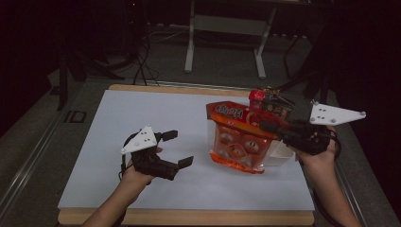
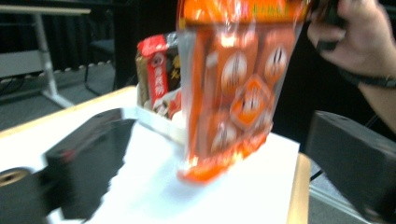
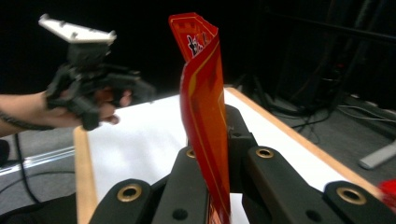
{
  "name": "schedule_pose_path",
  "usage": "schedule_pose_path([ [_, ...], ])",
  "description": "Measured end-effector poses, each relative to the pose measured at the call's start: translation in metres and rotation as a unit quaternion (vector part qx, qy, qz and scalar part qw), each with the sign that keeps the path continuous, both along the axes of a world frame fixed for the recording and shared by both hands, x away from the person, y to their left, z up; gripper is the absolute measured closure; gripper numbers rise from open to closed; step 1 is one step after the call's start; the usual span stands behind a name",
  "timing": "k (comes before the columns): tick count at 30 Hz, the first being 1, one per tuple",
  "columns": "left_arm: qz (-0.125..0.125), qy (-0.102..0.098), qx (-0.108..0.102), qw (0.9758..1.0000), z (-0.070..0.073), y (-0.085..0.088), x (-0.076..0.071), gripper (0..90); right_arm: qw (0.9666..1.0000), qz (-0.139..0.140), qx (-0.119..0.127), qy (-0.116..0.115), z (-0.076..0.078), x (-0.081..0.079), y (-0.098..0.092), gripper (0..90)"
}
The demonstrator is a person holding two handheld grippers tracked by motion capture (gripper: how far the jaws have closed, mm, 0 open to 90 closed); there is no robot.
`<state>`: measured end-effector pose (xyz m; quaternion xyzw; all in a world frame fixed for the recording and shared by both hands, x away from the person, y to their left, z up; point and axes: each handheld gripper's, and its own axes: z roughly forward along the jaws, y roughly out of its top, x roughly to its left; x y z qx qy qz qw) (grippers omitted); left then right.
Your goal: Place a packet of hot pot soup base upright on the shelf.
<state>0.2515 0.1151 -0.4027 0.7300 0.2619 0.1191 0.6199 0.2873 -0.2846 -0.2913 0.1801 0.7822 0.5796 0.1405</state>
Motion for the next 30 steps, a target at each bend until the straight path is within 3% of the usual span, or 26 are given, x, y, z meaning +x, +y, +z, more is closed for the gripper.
schedule_pose_path([
  [5, 0.004, 0.02, 0.003, 0.9998, -0.017, 0.004, -0.008, 1.6, 0.9996, -0.026, 0.008, -0.009, 0.013, 0.015, -0.017, 90.0],
  [11, 0.013, 0.021, -0.001, 0.9997, -0.033, 0.014, -0.018, 1.6, 0.9986, -0.052, 0.01, -0.008, 0.02, 0.032, -0.034, 90.0],
  [13, 0.015, 0.016, 0.012, 0.9997, -0.038, 0.016, -0.022, 1.6, 0.9983, -0.057, 0.008, -0.009, 0.02, 0.035, -0.036, 90.0],
  [14, 0.019, 0.009, 0.023, 0.9995, -0.041, 0.018, -0.024, 1.6, 0.9973, -0.073, 0.006, -0.011, 0.02, 0.04, -0.043, 90.0],
  [16, 0.025, 0.002, 0.032, 0.9992, -0.046, 0.02, -0.027, 1.6, 0.997, -0.076, 0.009, -0.009, 0.019, 0.042, -0.046, 90.0],
  [18, 0.028, -0.001, 0.03, 0.9992, -0.051, 0.024, -0.029, 1.6, 0.9961, -0.087, 0.014, -0.009, 0.017, 0.045, -0.052, 90.0],
  [30, 0.046, 0.023, 0.038, 0.9979, -0.082, 0.04, -0.035, 1.6, 0.9916, -0.127, 0.02, 0.014, -0.001, 0.063, -0.083, 90.0],
])
